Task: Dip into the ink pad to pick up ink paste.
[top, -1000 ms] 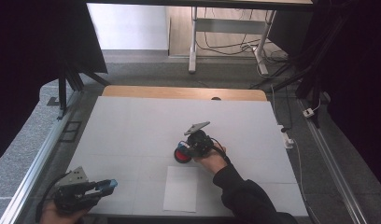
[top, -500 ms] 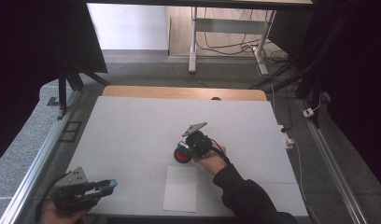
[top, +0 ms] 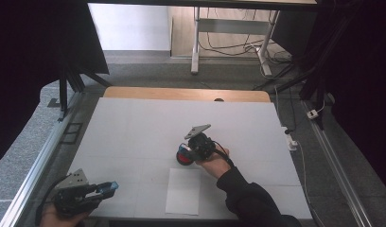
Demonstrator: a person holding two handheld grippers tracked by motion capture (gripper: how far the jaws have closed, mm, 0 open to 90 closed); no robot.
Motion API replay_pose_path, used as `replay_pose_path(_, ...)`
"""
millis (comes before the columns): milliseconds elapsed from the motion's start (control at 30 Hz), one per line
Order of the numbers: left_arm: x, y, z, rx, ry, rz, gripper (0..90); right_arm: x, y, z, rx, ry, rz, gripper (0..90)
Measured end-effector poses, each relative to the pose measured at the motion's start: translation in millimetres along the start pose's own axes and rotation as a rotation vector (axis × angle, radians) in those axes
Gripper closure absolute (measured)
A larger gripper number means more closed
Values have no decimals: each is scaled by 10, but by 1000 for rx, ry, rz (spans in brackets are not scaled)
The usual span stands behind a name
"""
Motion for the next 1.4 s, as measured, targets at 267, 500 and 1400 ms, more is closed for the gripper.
replay_pose_path(267, 0, 1, 1, -3, 0, 3, 679, -127, 5, 21, 21, -42, 17, 705)
replay_pose_path(500, -2, 1, 1, -5, -3, 3, 678, -240, 32, 23, 13, -67, 33, 704)
replay_pose_path(1400, -3, 0, 3, -5, -3, 3, 678, -681, 326, -21, -14, -143, 90, 704)
Point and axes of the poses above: each handheld gripper's, and its own axes: x roughly forward along the jaws, z roughly out of its top, y roughly to its left, the point moved 4 cm from there along x, roughly forward along the jaws, and after that the axes turned 8 degrees about -x, right-handed, at the moved point
